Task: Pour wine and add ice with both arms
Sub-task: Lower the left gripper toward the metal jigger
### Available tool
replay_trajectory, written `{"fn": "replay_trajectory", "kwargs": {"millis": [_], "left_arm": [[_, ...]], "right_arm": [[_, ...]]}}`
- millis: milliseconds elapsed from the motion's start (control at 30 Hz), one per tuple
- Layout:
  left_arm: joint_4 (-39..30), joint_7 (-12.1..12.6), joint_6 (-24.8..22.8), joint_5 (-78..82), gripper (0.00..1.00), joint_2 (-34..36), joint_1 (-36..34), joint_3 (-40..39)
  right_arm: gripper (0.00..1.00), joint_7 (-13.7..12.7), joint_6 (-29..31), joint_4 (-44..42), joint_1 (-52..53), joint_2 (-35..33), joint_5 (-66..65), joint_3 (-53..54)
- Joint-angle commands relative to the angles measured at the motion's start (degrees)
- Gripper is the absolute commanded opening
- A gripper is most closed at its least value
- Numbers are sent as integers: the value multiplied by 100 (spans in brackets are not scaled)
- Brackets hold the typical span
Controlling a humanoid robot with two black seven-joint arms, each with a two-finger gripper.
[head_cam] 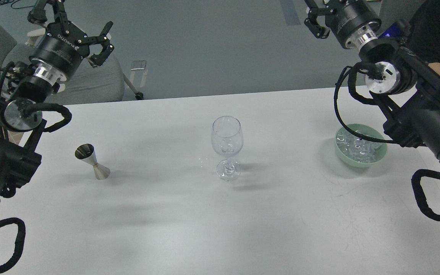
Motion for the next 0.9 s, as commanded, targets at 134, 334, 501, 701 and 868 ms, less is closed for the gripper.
{"fn": "replay_trajectory", "kwargs": {"millis": [134, 334, 501, 701, 868], "left_arm": [[-1350, 722, 162, -947, 98, 956, 1085, -214], [-2237, 1153, 778, -1590, 98, 1343, 2166, -926], [-3141, 1671, 1041, -1757, 98, 1300, 3710, -2040], [-3749, 1777, 1139, -1766, 99, 827, 5135, -2911], [-3969, 1821, 1104, -1757, 99, 308, 5857, -3273]], "right_arm": [[100, -5, -17, 8, 1, -60, 0, -9], [100, -5, -17, 8, -8, -77, 0, -9], [100, -5, -17, 0, -26, -60, -9, -18], [100, -5, -25, 0, -43, -60, -9, -27], [100, -5, -17, 0, -43, -51, -9, -27]]}}
